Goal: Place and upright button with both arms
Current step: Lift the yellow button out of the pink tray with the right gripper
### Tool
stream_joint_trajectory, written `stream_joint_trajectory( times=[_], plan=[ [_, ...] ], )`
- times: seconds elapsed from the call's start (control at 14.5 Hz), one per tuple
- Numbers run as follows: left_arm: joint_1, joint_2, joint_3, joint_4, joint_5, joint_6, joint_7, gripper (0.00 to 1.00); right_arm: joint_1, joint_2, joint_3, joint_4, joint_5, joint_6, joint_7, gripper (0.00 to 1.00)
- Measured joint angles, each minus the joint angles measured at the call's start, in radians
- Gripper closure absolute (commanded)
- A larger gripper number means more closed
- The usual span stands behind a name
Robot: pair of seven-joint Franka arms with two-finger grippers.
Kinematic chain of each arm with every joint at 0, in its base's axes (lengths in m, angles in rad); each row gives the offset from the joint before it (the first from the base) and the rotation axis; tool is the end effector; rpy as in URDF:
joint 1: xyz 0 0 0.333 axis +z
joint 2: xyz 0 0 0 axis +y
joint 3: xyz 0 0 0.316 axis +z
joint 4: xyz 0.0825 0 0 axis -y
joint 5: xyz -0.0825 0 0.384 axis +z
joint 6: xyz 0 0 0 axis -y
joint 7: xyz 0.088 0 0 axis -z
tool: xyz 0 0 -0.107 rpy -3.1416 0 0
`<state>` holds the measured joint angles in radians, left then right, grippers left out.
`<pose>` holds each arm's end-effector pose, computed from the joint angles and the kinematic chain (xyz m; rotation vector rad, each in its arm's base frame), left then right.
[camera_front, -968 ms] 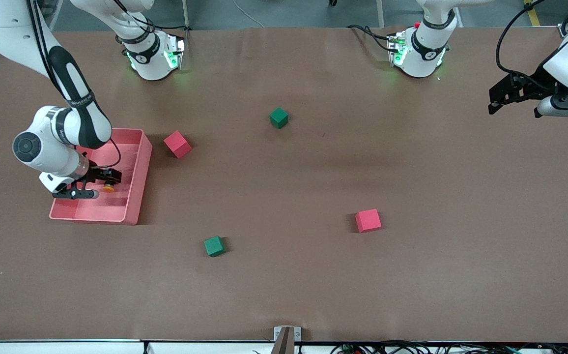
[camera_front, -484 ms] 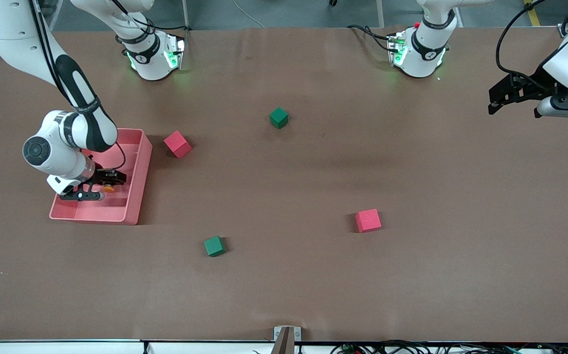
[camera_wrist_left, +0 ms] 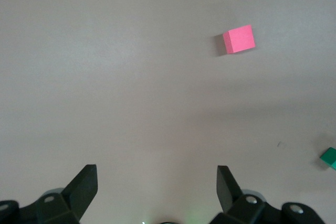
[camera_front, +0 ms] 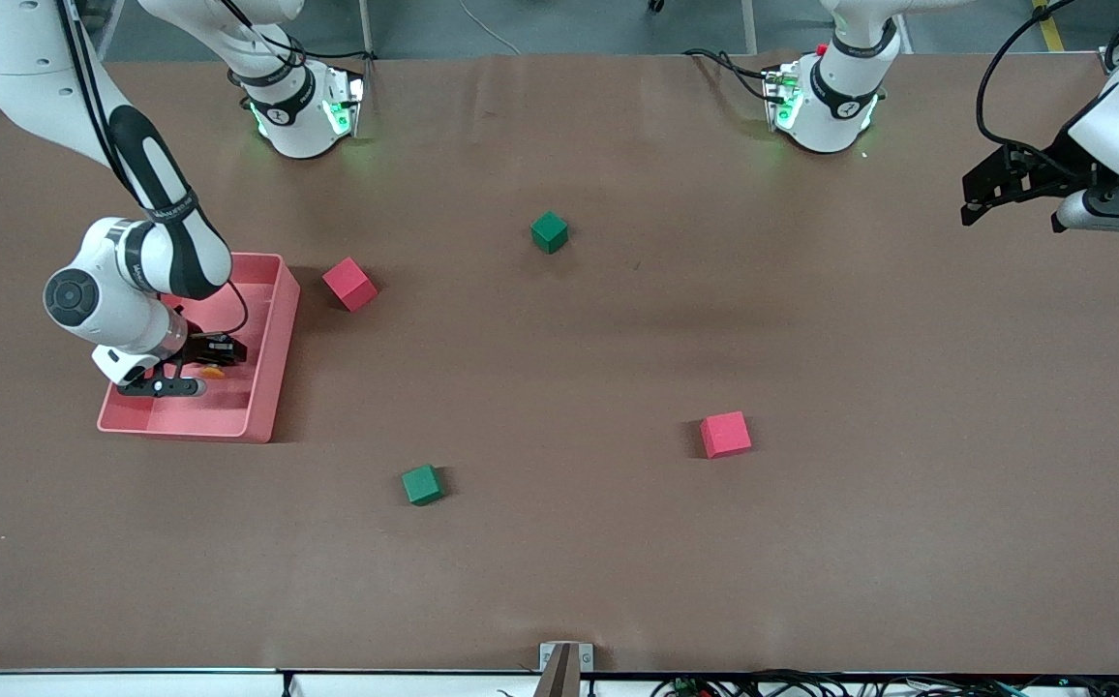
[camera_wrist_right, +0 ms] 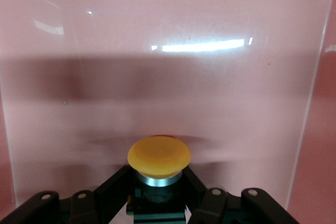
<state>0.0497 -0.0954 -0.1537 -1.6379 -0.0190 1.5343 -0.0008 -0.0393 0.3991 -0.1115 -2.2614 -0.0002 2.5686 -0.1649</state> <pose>0.5175 -0.0603 0.6404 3.1335 -0.1616 -0.0150 0.5215 -0.0814 0.1766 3.1088 0.0327 -0.1482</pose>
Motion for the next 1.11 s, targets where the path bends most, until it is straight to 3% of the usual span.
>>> stream_joint_trajectory(
  times=[0.21,0.69,0.9,1.11],
  plan=[
    [-0.001,0.006,-0.001,0.000,0.000,0.004,0.000,0.00,0.002,-0.004,0.015,0.037,0.000,-0.050,0.000,1.00],
    [-0.007,0.014,-0.002,0.000,0.000,0.012,0.000,0.00,0.047,-0.086,0.026,0.289,0.002,-0.443,0.011,1.00],
    [-0.007,0.014,-0.002,0.000,0.000,0.012,0.000,0.00,0.114,-0.096,0.032,0.455,0.009,-0.647,0.110,1.00],
    [-0.008,0.015,-0.002,0.000,0.000,0.012,0.000,0.00,0.255,-0.096,0.040,0.572,0.073,-0.720,0.319,1.00]
  ],
)
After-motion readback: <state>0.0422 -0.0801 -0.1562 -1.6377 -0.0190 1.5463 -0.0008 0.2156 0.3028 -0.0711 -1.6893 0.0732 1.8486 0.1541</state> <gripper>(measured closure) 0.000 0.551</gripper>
